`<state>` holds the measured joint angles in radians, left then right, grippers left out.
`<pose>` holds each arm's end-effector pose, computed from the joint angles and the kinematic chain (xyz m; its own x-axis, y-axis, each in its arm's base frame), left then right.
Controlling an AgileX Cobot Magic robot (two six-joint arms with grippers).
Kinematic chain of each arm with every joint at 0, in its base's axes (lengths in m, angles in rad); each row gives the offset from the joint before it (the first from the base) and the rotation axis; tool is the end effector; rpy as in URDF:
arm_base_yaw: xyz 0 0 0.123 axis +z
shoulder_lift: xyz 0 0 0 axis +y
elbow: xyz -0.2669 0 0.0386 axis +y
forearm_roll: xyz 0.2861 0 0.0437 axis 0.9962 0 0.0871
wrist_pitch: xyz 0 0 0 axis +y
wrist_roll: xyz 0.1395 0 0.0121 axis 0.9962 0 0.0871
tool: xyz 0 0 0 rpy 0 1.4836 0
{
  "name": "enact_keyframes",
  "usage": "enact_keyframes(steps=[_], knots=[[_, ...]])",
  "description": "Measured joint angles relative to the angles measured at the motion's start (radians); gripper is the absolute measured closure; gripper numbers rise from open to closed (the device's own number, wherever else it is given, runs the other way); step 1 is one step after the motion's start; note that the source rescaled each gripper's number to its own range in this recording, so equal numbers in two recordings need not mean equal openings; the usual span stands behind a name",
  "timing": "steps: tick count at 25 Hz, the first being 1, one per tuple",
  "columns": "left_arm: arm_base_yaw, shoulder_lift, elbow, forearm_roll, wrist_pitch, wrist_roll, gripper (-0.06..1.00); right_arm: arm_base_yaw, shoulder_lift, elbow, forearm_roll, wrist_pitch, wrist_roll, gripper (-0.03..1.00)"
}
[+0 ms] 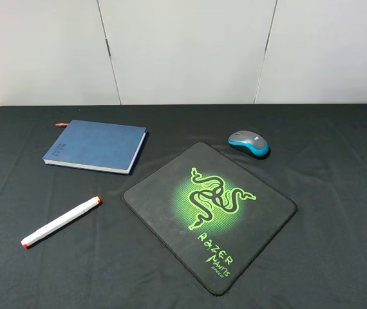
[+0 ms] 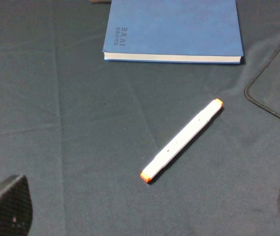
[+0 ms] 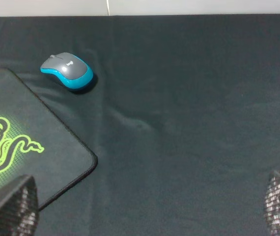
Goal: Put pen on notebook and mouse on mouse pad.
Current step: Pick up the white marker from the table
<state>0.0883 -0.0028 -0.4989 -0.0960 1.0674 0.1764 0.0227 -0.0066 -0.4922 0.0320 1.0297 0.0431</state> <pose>0.0875 -0.0041 0.2727 -0.4548 0.0894 -0.8861 0.0458 0.9960 0.0770 0.0895 0.0059 0.2749 -0.4310 0.0498 -0.9010 -0.0218 0.9976 0.0655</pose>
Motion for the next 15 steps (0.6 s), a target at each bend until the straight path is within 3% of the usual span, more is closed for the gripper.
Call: enact_keyframes(steps=[7,15], knots=[[0.0,0.065,-0.068,0.0,0.024,-0.032,-0.05,0.0,0.0,0.0,0.0,0.0,0.0,-0.03],[0.0,0.39,-0.231,-0.008,0.1,-0.043,-0.05,0.0,0.0,0.0,0.0,0.0,0.0,-0.03]])
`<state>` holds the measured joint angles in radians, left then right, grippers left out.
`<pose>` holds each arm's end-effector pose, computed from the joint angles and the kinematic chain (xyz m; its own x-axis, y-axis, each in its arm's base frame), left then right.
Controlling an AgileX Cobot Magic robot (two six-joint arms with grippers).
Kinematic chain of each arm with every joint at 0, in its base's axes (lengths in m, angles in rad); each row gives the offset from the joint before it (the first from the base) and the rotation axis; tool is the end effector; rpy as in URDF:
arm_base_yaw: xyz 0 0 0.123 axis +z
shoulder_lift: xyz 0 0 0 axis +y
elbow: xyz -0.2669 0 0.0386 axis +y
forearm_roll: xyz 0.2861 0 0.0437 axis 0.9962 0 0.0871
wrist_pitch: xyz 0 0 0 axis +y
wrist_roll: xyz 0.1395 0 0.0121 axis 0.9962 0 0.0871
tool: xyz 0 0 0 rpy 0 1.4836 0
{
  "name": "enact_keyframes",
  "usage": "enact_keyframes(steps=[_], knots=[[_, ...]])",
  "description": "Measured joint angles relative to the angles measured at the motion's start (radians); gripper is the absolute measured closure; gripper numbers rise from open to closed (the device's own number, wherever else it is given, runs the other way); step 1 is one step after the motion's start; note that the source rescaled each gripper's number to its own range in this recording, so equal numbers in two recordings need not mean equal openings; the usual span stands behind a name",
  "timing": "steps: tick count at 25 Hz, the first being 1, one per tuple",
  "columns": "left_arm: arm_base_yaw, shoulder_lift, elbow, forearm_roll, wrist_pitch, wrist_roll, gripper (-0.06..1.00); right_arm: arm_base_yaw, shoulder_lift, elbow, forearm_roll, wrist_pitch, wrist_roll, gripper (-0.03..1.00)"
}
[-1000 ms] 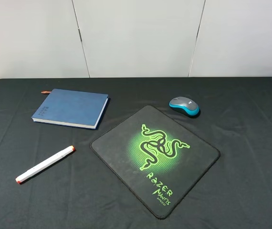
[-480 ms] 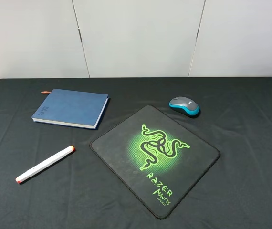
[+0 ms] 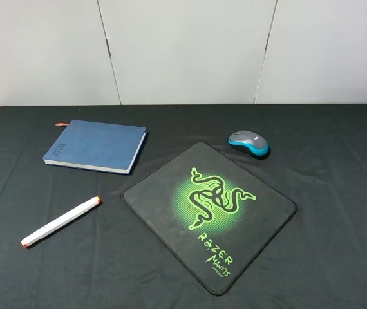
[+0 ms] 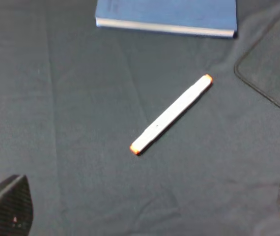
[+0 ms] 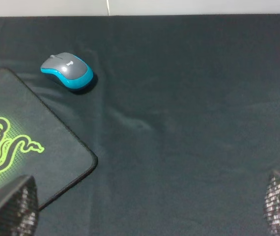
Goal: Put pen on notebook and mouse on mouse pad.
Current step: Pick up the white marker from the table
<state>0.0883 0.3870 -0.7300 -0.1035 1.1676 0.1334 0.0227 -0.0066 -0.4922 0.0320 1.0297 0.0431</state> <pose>0.1261 -0.0022 0.3033 -0.6671 0.0334 -0.7442 0.0443 0.9990 0.0051 0.0895 0.0059 0.2749 -0.4310 0.0498 -0.9010 -0.0218 0.9976 0.0655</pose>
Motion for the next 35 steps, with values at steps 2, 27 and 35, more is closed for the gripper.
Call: enact_keyframes(steps=[2,27,35], knots=[[0.0,0.089,-0.012,-0.006,0.0,0.0,-0.05,0.0,0.0,0.0,0.0,0.0,0.0,-0.03],[-0.334,0.948,-0.014,0.133,-0.292,0.031,-0.04,0.0,0.0,0.0,0.0,0.0,0.0,-0.03],[-0.359,1.143,-0.014,0.133,-0.38,0.104,0.0,0.0,0.0,0.0,0.0,0.0,0.0,-0.03]])
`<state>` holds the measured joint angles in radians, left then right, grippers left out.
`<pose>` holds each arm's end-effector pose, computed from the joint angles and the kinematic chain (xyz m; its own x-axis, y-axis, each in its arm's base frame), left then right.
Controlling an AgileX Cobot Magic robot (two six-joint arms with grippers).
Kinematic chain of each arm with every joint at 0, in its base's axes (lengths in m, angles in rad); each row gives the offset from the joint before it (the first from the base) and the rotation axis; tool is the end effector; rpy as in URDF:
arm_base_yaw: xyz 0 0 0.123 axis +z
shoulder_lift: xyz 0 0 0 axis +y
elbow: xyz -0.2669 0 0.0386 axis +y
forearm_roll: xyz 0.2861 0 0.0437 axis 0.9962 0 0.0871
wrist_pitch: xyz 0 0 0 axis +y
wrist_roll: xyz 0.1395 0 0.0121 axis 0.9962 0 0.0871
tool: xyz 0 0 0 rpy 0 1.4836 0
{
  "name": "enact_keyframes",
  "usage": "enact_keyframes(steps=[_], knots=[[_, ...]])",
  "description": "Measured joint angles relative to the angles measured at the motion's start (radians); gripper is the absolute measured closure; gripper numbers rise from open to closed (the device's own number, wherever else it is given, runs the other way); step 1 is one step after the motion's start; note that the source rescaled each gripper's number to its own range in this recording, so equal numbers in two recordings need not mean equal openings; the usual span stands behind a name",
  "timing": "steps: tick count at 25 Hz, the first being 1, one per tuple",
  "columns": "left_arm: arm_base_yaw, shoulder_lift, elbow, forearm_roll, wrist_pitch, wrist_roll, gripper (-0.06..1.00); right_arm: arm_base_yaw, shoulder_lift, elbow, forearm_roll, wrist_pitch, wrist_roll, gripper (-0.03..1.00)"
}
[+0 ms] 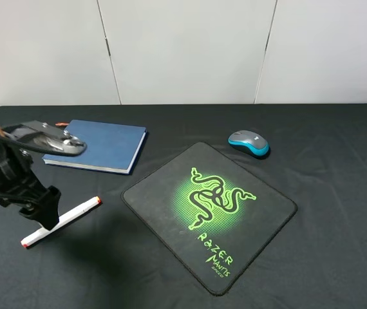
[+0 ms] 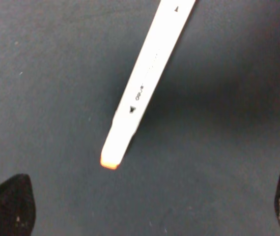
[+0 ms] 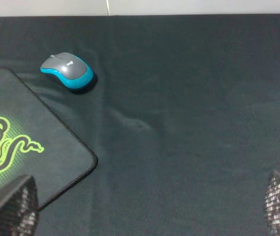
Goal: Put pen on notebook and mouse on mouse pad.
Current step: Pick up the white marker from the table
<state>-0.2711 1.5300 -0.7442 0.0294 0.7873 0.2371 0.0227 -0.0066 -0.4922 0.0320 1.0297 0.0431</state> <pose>0.2634 -0.0702 0.0803 -0.8604 0.5038 -0.0769 0.5020 0.8638 0.0417 0.0895 0.0059 0.2749 -0.4310 0.0498 -0.9010 -0.0218 0.9976 0.0655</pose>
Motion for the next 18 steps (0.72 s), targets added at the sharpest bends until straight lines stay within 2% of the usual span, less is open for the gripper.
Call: enact_keyframes(steps=[9,18], knots=[[0.0,0.098,0.0,0.0,-0.107,0.096,0.02,0.0,-0.001,0.0,0.0,0.0,0.0,-0.03],[0.0,0.183,0.022,0.004,-0.232,0.105,0.04,0.0,-0.001,0.0,0.0,0.0,0.0,-0.03]])
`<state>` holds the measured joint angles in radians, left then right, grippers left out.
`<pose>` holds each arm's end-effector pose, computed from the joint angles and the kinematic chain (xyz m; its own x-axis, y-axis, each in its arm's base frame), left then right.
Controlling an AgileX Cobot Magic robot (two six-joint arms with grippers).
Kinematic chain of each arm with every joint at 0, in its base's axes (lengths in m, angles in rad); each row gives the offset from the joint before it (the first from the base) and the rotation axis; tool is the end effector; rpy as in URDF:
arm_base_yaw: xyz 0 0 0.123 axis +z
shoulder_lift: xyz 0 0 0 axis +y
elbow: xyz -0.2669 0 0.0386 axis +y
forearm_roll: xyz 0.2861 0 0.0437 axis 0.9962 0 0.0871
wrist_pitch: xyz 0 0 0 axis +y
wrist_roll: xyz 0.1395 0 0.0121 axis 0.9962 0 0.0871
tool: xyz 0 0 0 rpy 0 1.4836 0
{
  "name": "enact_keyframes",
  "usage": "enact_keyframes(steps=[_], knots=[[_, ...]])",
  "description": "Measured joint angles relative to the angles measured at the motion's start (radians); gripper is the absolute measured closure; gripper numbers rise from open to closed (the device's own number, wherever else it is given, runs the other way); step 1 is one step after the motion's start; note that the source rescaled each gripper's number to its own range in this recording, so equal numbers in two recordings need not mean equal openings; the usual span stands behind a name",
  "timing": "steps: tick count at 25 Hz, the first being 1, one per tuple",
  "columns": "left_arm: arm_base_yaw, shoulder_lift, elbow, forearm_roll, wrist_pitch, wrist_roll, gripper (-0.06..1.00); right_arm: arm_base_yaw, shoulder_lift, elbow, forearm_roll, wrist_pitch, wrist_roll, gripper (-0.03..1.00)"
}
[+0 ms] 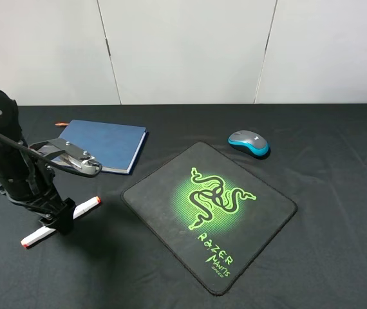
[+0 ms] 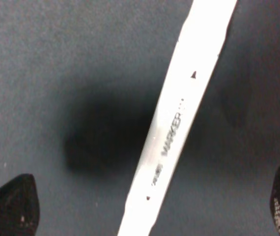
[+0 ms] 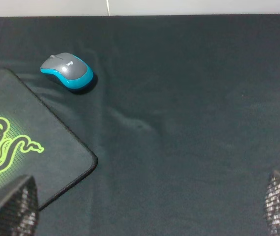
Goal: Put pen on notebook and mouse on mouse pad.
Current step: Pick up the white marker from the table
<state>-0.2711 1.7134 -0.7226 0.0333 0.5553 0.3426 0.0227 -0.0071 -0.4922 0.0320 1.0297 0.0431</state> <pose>0.2753 -0.0740 0.0272 -0.7960 0.5974 -0.0980 0.5948 0.8019 0.0568 0.0894 0.0059 0.2750 -0.4306 0.0498 -0.9012 -0.0219 0.9976 0.0655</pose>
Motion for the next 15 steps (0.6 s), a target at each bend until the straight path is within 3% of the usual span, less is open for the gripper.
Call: enact_keyframes(steps=[15], knots=[[0.0,0.022,0.005,0.021,-0.046,0.05,0.08,0.0,0.0,0.0,0.0,0.0,0.0,-0.03]])
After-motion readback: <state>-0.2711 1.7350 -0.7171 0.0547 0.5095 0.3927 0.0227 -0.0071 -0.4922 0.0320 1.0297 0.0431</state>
